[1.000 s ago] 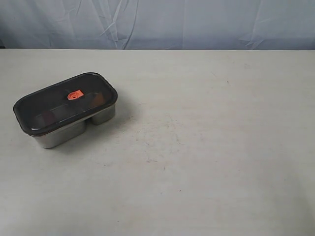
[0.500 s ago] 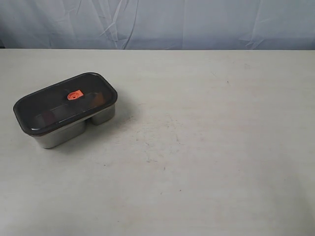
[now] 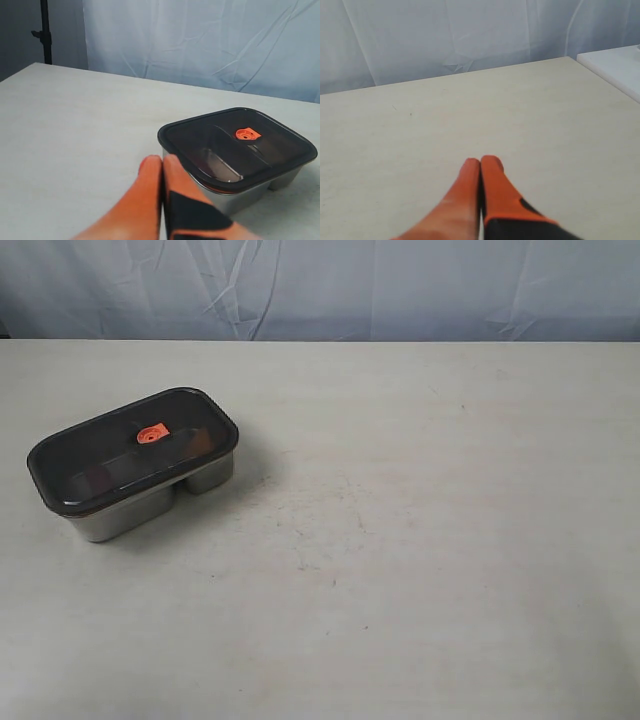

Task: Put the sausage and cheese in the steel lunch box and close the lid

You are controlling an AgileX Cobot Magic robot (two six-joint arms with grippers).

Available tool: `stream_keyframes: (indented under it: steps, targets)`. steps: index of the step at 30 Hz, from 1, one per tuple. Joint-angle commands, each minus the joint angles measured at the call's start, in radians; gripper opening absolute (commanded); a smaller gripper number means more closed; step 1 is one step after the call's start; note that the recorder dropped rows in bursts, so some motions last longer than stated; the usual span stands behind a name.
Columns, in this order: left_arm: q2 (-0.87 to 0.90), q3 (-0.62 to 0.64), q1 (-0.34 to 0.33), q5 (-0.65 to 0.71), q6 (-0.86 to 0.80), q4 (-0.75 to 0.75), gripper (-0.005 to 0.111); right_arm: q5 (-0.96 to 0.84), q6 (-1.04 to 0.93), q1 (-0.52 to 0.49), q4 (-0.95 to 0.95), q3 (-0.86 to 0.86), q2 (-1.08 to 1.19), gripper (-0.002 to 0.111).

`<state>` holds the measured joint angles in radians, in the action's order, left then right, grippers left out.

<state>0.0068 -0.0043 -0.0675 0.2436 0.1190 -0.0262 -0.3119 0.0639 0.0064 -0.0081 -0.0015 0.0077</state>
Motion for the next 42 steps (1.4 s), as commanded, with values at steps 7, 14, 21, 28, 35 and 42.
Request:
stream_keyframes:
  steps: [7,14,21,28,35,42]
  targets:
    - [-0.007,0.004,0.008,-0.027,0.001,0.026,0.0,0.005,-0.003,-0.006,-0.001,0.001,-0.008,-0.001]
    - [-0.007,0.004,0.008,-0.027,0.001,0.026,0.0,0.005,-0.003,-0.006,-0.001,0.001,-0.008,-0.001]
    - [-0.007,0.004,0.008,-0.027,0.001,0.045,0.0,0.005,-0.003,-0.006,-0.001,0.001,-0.008,-0.001]
    - [-0.007,0.004,0.008,-0.027,0.001,0.047,0.0,0.005,-0.003,-0.006,-0.001,0.001,-0.008,-0.001]
    - [-0.007,0.004,0.008,-0.027,0.001,0.047,0.0,0.005,-0.003,-0.006,-0.001,0.001,-0.008,-0.001]
    - [-0.007,0.004,0.008,-0.027,0.001,0.047,0.0,0.005,-0.003,-0.006,-0.001,0.001,-0.008,-0.001]
